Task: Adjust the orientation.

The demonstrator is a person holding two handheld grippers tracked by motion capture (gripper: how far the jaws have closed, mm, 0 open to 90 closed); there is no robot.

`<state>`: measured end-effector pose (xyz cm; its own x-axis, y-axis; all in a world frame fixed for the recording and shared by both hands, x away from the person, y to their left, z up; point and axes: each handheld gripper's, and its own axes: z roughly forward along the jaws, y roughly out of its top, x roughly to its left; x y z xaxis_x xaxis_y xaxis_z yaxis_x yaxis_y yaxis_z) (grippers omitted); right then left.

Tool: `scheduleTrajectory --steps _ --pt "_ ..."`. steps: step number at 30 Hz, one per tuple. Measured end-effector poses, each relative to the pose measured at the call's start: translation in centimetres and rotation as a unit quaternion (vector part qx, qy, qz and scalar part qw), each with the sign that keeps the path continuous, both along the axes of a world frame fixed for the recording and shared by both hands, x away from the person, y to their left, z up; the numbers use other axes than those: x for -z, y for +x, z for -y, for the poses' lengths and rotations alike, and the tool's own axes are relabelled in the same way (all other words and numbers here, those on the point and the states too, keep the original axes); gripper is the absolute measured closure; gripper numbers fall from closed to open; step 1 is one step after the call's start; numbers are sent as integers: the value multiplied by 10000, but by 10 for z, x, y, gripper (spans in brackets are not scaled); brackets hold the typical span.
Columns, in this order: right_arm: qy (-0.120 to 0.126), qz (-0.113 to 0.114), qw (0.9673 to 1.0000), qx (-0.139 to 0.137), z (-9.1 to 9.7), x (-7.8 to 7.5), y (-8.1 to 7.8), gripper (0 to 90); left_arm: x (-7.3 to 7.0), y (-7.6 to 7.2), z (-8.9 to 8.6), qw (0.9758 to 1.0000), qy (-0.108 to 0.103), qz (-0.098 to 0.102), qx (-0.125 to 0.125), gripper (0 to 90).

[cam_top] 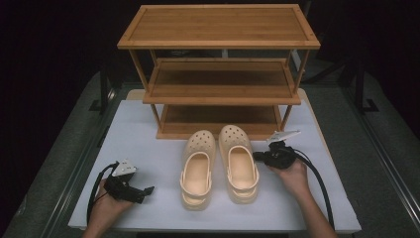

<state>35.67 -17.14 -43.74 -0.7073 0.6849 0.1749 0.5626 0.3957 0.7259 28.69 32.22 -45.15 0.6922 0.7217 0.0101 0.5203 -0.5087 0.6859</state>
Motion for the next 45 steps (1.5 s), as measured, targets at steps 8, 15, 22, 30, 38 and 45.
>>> scheduleTrajectory --steps 8,15,22,30,38,45 --pt "35 -5 9998 -187 -8 -2 -9 899 0 0 0 10000 1 -5 3 0" --pt "10 -29 9988 -482 -17 -3 -21 899 0 0 0 10000 5 -4 3 0" --pt "-37 -54 9982 -597 -25 -6 -33 898 0 0 0 10000 -2 -8 1 0" --pt "38 -138 9995 -297 -15 -8 -38 785 0 0 0 10000 0 -6 3 0" --pt "96 -229 9997 61 2 -10 -48 549 0 0 0 10000 8 1 0 0" --pt "-51 -178 9996 206 12 -10 -61 424 -1 -1 0 10000 15 6 -3 0"
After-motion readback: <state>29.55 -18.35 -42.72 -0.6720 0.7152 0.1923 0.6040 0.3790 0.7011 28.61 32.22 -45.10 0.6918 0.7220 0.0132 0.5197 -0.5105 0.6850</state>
